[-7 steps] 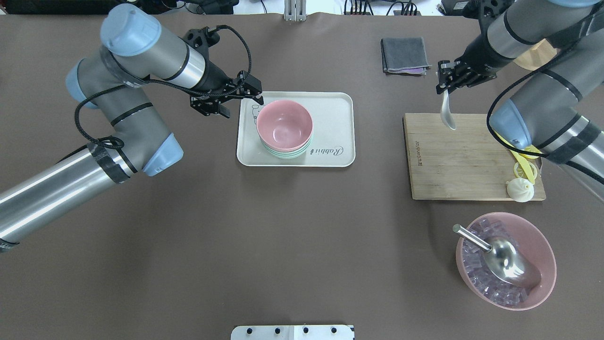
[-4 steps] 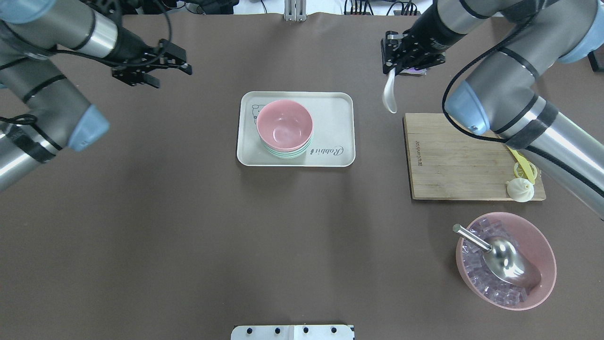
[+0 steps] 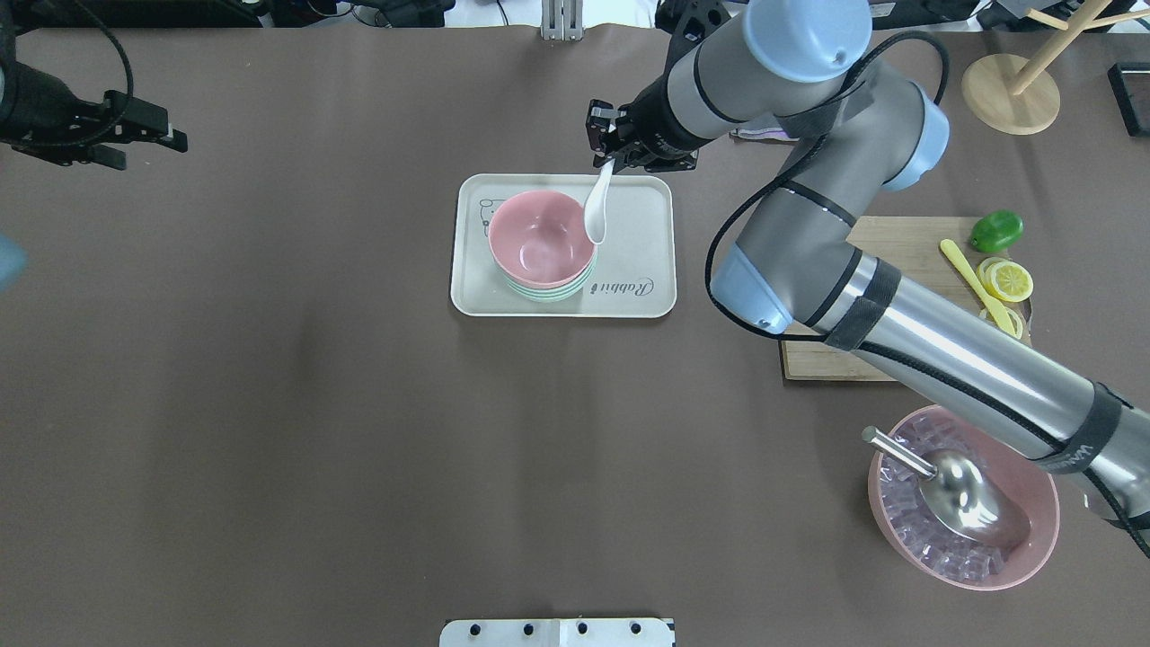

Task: Stack pink bowl on green and place spoon
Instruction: 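Carry the white spoon into the pink bowl while the left arm withdraws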

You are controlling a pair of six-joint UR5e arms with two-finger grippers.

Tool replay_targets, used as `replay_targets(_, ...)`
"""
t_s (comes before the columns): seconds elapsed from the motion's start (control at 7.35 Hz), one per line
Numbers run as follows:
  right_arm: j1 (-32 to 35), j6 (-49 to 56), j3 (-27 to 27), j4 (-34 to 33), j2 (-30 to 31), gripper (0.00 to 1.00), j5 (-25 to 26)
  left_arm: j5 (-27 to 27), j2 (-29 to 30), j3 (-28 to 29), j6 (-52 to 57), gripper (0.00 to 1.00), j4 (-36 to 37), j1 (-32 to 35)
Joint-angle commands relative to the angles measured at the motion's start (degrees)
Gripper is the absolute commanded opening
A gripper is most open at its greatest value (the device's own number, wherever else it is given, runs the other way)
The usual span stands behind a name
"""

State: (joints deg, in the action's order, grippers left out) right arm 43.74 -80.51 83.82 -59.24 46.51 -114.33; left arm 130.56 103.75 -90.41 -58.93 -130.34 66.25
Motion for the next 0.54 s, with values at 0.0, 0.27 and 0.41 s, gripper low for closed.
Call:
replay_targets(0.0,-3.39,-2.36,-1.73,1.32,-2.29,0.0,5.77,-0.13,-1.71,-0.47,0.31,0.98,-0.27,0.72)
replay_targets(0.27,-4.19,-3.42,-2.08,1.32,-3.09,0.0,8.41,-0.22,-1.71,-0.3,0.31,0.98,-0.27,0.72)
replay_targets(0.41,-4.28,-3.42,-2.6,1.93,-3.27,0.0,9.29,-0.22,-1.71,0.05,0.31,0.98,-0.27,0.63)
